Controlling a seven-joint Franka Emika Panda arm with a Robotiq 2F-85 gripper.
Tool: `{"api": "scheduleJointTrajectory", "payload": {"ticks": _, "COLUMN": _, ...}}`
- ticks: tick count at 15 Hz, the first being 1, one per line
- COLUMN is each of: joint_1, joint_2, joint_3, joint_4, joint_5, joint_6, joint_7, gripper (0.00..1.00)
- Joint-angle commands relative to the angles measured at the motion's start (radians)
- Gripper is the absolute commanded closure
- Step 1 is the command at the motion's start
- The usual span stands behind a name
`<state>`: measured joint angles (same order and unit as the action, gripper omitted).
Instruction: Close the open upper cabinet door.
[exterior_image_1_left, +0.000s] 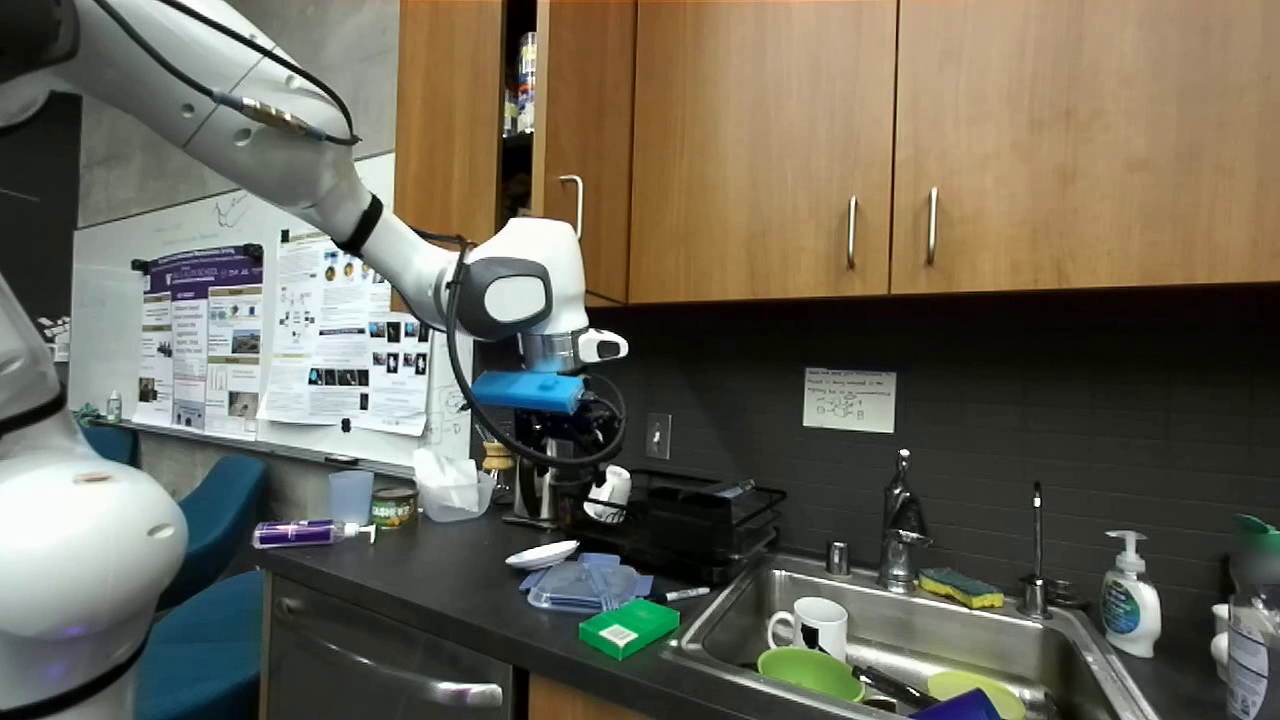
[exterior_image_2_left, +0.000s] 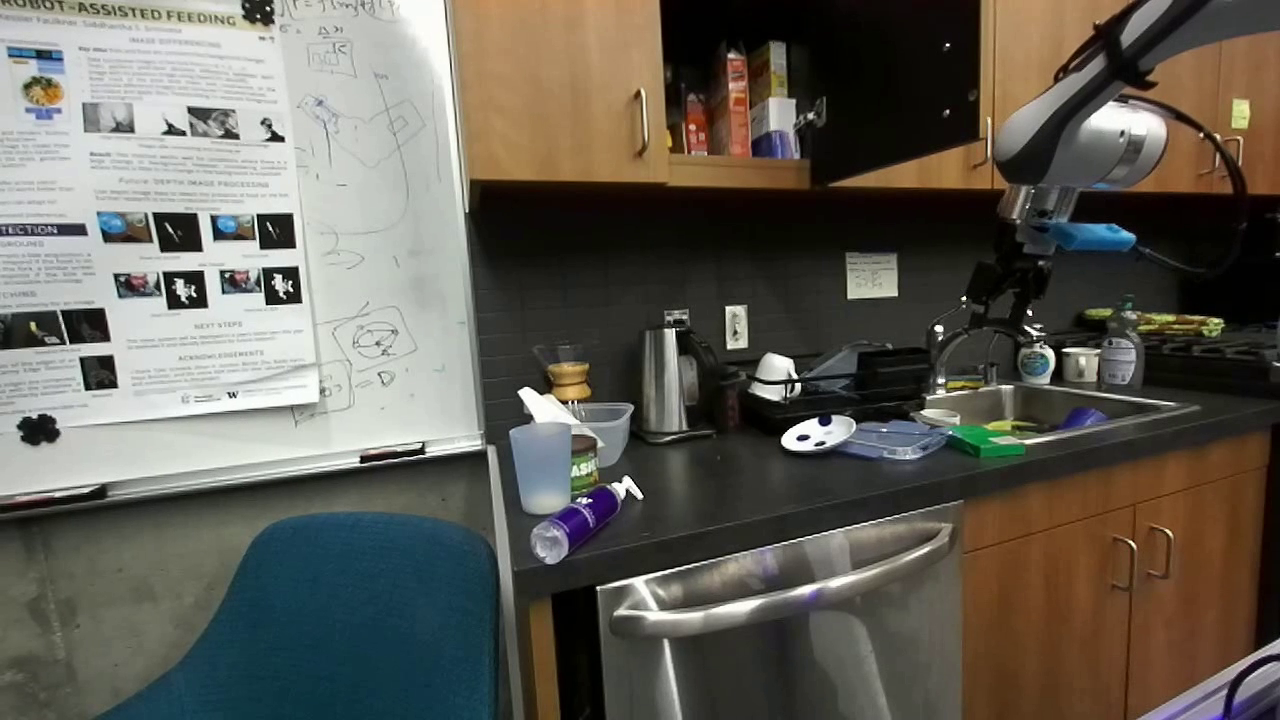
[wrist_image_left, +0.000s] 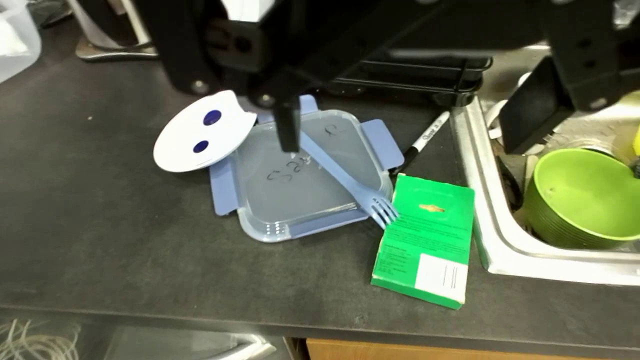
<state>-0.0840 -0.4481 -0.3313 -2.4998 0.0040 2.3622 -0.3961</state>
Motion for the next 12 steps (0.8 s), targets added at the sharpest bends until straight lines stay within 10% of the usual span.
{"api": "scheduleJointTrajectory", "payload": {"ticks": 1, "joint_1": -0.073, "joint_2": 0.024, "joint_3": 0.035, "joint_4": 0.024, "joint_5": 0.008, "joint_6": 0.038, "joint_7": 0.154, "gripper": 0.0}}
{"api": "scheduleJointTrajectory", "payload": {"ticks": 12, "joint_1": -0.194, "joint_2": -0.07, "joint_3": 0.055, "joint_4": -0.021, "joint_5": 0.055, "joint_6": 0.343, "joint_7": 0.406, "gripper": 0.0}}
